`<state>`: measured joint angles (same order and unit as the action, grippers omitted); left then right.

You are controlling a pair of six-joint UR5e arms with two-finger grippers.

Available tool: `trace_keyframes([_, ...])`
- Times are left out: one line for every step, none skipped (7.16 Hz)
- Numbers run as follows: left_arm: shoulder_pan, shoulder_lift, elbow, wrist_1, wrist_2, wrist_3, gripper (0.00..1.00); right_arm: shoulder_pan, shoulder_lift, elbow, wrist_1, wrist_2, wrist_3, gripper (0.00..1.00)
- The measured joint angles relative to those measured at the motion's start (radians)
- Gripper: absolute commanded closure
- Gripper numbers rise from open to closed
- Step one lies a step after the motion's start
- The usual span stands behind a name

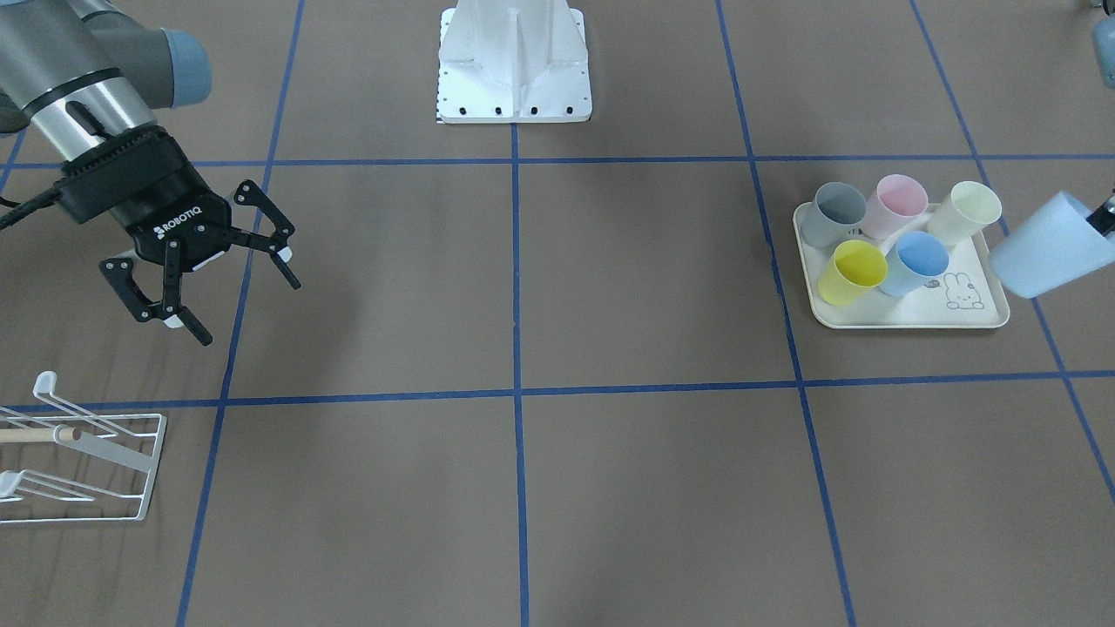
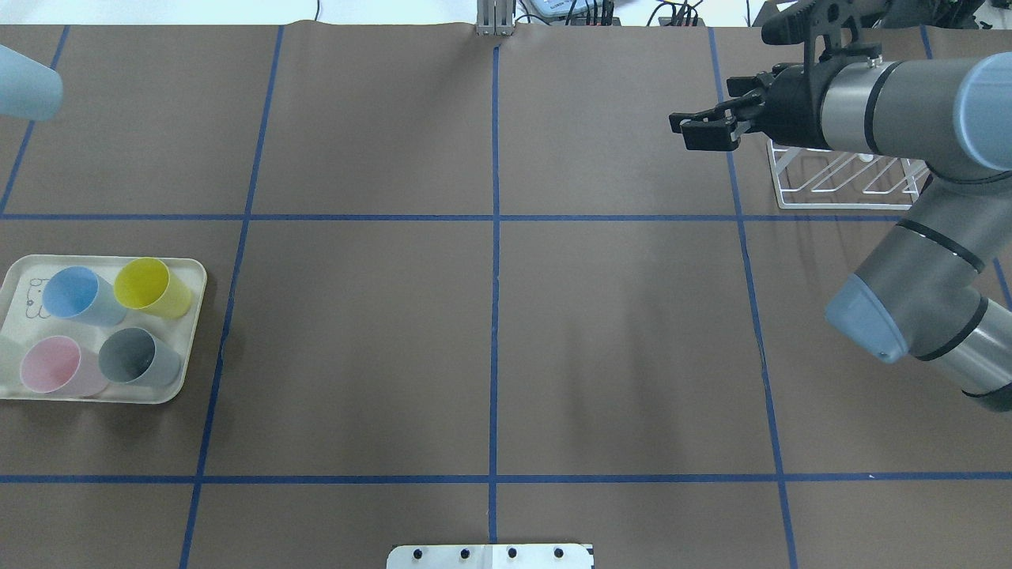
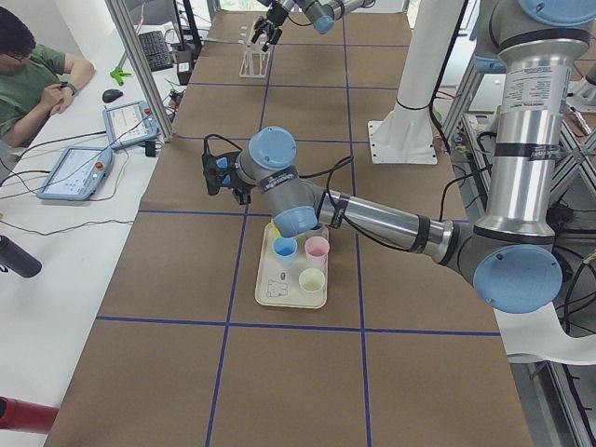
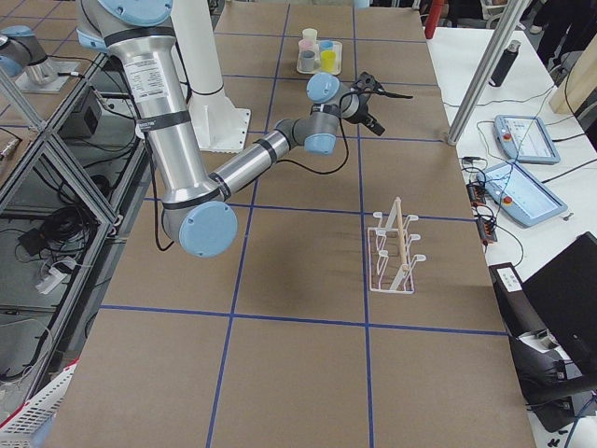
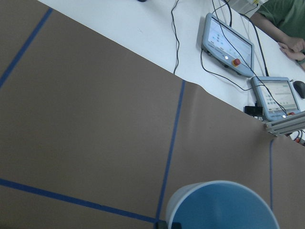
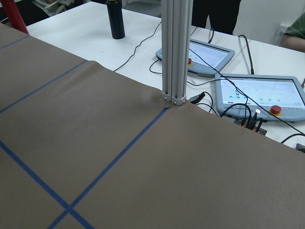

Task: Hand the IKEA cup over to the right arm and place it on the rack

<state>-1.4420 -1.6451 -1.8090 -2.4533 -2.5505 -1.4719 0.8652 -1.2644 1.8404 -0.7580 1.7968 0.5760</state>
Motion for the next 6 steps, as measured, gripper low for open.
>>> trace_keyframes([0.004, -0.043, -0.019, -0.007, -0.061, -0.162, 1.00, -0.024, 0.016, -0.005, 0.013, -0.009, -0.050, 0.02])
trace_keyframes([0.021, -0.095, -0.033, -0.026, -0.090, -0.315, 1.00, -0.048, 0.044, -0.007, 0.019, -0.010, -0.099, 0.03])
trace_keyframes([0.052, -0.144, -0.041, -0.056, -0.098, -0.427, 1.00, -0.079, 0.082, -0.007, 0.021, -0.010, -0.135, 0.03])
trace_keyframes([0.090, -0.181, -0.048, -0.082, -0.095, -0.486, 1.00, -0.115, 0.124, -0.007, 0.026, -0.013, -0.160, 0.02])
trace_keyframes([0.139, -0.204, -0.063, -0.098, -0.068, -0.511, 1.00, -0.159, 0.168, -0.008, 0.041, -0.025, -0.178, 0.04])
trace_keyframes([0.198, -0.217, -0.088, -0.105, -0.021, -0.528, 1.00, -0.195, 0.198, -0.009, 0.060, -0.048, -0.188, 0.05])
